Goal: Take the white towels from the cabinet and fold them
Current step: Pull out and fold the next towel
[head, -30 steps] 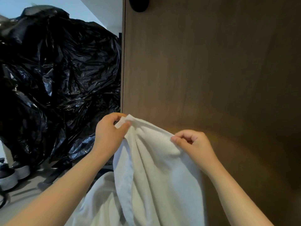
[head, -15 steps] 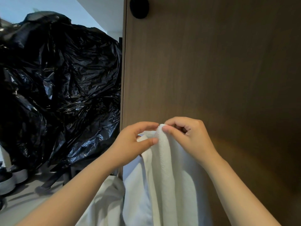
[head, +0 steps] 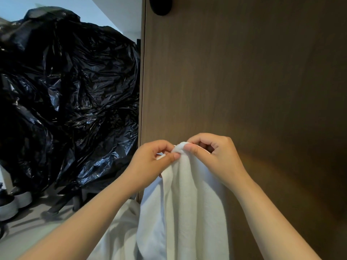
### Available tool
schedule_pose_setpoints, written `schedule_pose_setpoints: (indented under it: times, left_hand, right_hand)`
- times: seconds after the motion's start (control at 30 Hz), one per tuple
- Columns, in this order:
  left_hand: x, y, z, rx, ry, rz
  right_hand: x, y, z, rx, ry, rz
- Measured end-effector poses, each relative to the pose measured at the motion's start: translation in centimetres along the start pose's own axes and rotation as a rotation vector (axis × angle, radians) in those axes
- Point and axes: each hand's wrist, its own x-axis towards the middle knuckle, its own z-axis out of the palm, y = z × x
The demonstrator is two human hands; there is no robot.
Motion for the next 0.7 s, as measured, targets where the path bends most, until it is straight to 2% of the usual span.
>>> schedule_pose_setpoints:
  times: [0.1, 0.27, 0.37, 0.43, 0.57, 0.7]
  left_hand:
    - [0.8, -0.2, -0.6, 0.026, 0.175, -0.008]
    - [2.3, -0.6, -1.9, 0.075, 0.440, -0.040]
    - [2.7, -1.1, -2.4, 0.077, 0.572, -0.085]
    - [2.4, -1.7, -2.5, 0.131, 0.553, -0.092]
    - [1.1, -2.6, -2.3, 0.343, 0.348, -0.060]
    - [-1.0, -1.3, -1.1, 0.464, 0.190, 0.219]
  right_hand:
    - [-0.3, 0.6, -0.2, -0.002, -0.028, 0.083]
    - [-2.0, 2.3, -0.4, -0.007, -0.184, 0.295]
    - [-3.3, 3.0, -0.4, -0.020, -0.194, 0.351]
    - [-3.8, 3.7, -0.3, -0.056, -0.131, 0.319]
    - [-3.9, 4.0, -0.3, -0.100, 0.028, 0.228]
    - [-3.5, 3.1, -0.1, -0.243, -0.073, 0.105]
